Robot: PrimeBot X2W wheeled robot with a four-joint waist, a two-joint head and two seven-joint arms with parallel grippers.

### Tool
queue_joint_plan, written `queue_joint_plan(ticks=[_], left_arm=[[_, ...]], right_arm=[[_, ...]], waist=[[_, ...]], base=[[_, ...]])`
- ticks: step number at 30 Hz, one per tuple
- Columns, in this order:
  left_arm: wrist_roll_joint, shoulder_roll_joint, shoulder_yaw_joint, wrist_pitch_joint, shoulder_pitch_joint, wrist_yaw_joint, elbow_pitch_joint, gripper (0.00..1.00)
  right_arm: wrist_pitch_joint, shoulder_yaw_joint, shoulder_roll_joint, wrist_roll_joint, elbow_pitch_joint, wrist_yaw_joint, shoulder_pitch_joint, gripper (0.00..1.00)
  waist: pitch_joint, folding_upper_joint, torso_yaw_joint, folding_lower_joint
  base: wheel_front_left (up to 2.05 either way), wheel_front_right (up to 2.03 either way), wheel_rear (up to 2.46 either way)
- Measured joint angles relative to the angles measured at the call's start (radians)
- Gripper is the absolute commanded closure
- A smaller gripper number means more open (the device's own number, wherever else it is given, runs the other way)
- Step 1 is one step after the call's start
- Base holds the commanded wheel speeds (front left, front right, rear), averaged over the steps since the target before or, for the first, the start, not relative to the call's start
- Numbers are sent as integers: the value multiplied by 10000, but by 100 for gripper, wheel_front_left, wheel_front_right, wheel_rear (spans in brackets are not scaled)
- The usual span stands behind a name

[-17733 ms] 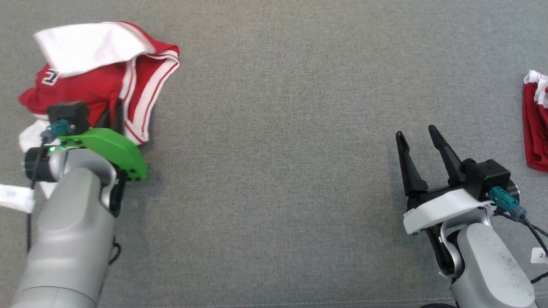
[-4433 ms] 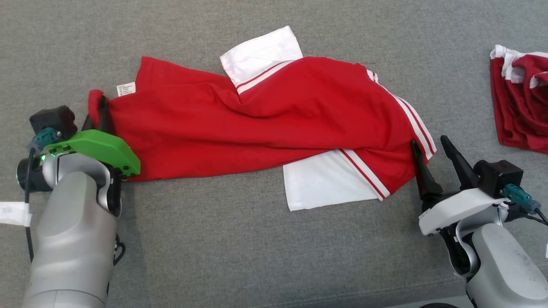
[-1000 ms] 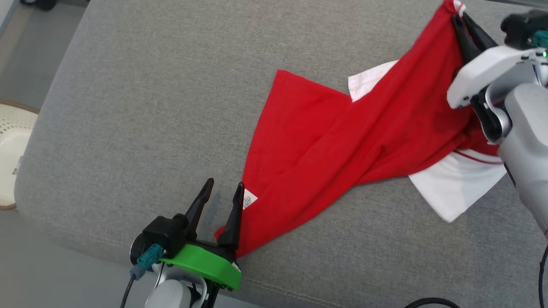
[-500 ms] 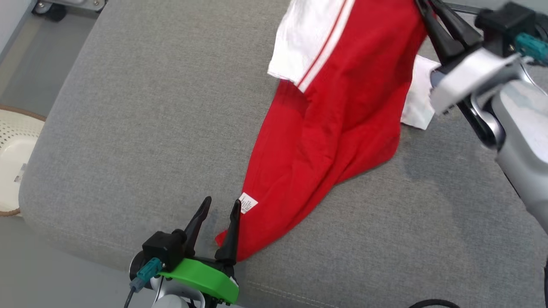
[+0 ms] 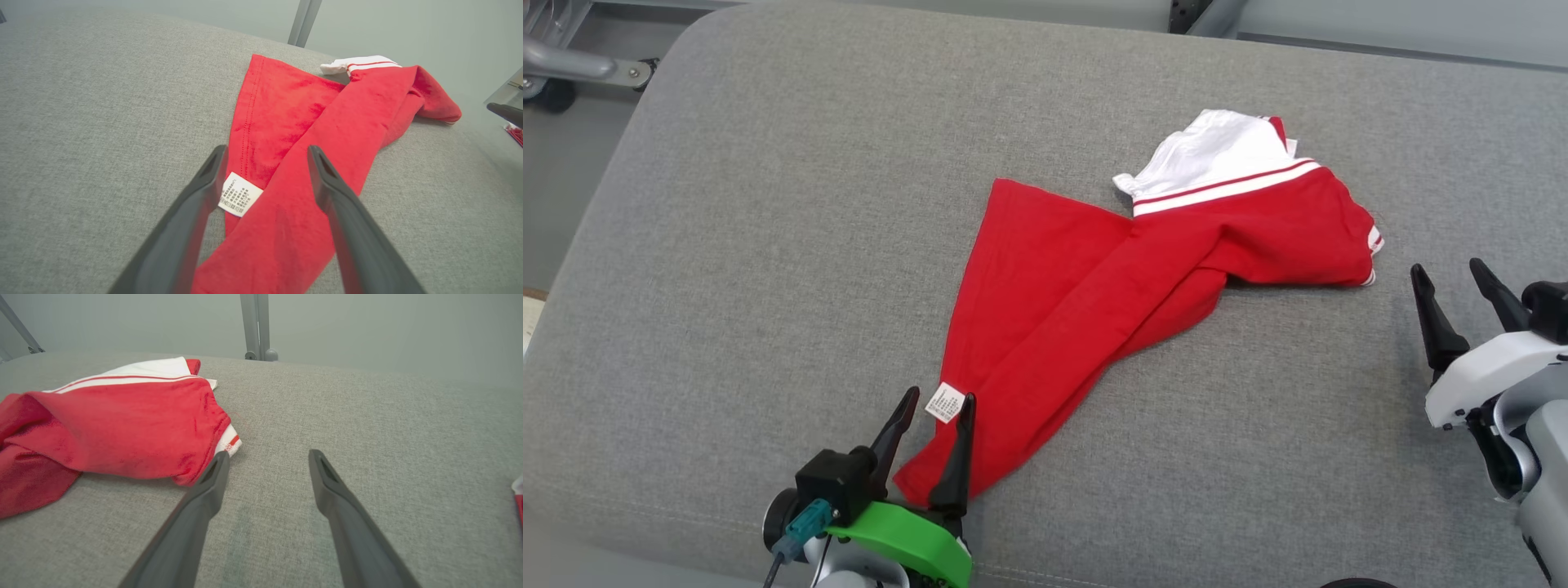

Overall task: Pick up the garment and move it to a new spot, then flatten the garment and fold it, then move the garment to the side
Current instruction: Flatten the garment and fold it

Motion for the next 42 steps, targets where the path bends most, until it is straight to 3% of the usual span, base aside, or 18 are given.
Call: queue_joint_plan(ticks=[6,15,19,27,38,39,41,42], left_arm=[[23,-2,-59,-2,189,0,29,0],[-280,2,-596,0,122,0,-2,0],[-527,2,-1009,0,-35,2,-46,0],[-1258,4,-1724,-2,-153,8,-199,0],[-1388,4,-1797,-2,27,65,-88,0],[-1390,4,-1797,0,5,69,-92,0],[-1390,4,-1797,-2,-77,73,-117,0],[-1390,4,-1801,0,-117,73,-134,0]], right_arm=[[2,-222,483,-644,-591,-2,-99,0],[832,2512,1152,-625,-451,0,-2696,0],[1559,3590,1177,-633,102,0,-3909,0],[3319,4675,1035,-387,2171,0,-5251,0],[4113,5695,1043,105,2957,0,-5642,0],[4142,5754,1047,113,3022,0,-5671,6],[4067,5770,1055,113,3152,0,-5726,57],[4004,5772,1039,96,3254,0,-5794,97]], waist=[[-276,0,-177,0],[-14,0,344,0],[180,0,740,0],[563,0,1894,0],[896,0,2544,0],[911,0,2539,0],[944,0,2526,0],[961,0,2521,0]], base=[[0,0,0],[0,0,0],[0,0,0],[0,0,0],[0,0,0],[0,0,0],[0,0,0],[0,0,0]])
